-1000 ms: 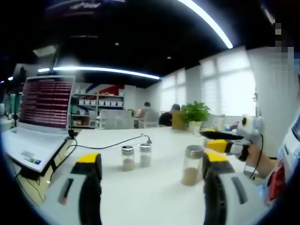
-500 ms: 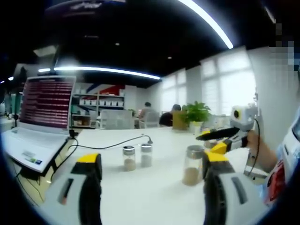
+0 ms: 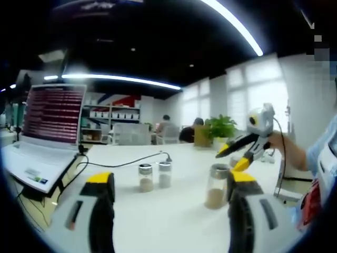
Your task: Rotate the seasoning bottle until the label or dispensing opening points toward the visible target arrow and the bottle remains upright within the marked orientation range
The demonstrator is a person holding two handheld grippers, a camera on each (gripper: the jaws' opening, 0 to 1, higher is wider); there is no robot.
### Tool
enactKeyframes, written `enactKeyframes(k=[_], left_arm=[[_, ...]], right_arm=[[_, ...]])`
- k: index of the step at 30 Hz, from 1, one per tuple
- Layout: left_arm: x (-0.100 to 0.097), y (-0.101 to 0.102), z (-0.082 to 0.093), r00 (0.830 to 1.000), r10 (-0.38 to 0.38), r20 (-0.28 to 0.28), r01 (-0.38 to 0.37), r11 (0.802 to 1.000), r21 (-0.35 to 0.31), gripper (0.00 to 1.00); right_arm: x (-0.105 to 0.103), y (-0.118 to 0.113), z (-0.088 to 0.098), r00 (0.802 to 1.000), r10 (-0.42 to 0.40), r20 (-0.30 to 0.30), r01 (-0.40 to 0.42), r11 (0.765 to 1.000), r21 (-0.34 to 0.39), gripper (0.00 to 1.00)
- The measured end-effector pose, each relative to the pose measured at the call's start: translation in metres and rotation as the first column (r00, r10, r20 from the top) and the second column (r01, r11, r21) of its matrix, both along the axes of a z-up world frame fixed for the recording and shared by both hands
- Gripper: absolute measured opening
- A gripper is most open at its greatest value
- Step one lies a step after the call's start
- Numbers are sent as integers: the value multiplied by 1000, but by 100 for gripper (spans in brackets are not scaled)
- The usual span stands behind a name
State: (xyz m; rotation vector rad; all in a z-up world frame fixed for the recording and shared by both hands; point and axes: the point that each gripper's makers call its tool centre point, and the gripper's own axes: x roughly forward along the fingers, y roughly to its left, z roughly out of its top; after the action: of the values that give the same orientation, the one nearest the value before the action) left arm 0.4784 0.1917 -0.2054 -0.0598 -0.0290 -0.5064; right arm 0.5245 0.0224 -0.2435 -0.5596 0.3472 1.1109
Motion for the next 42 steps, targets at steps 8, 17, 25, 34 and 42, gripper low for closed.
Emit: enactKeyframes(k=[8,17,25,34,42], left_arm=[[0,2,0,1000,3,-1,-3,1000,-5,93],[0,4,1,1000,7,0,-7,1000,-9,93],[-1,1,1,1000,1,2,-1,1000,-4,93],[2,1,-2,1000,1,-5,-1,1000,-6,93],[11,-29,-17,997,-66,-47,67,998,13,92]], right_arm=[[-4,6,-9,998,17,-54,-18,999,-26,45],[-2,10,-11,995,65,-80,-76,987,-142,42],[1,8,-23,983,143,-115,-174,923,-343,41],[-2,14,-10,992,53,-113,-70,985,-158,38],[-11,5,6,998,30,-60,-33,998,-47,38]])
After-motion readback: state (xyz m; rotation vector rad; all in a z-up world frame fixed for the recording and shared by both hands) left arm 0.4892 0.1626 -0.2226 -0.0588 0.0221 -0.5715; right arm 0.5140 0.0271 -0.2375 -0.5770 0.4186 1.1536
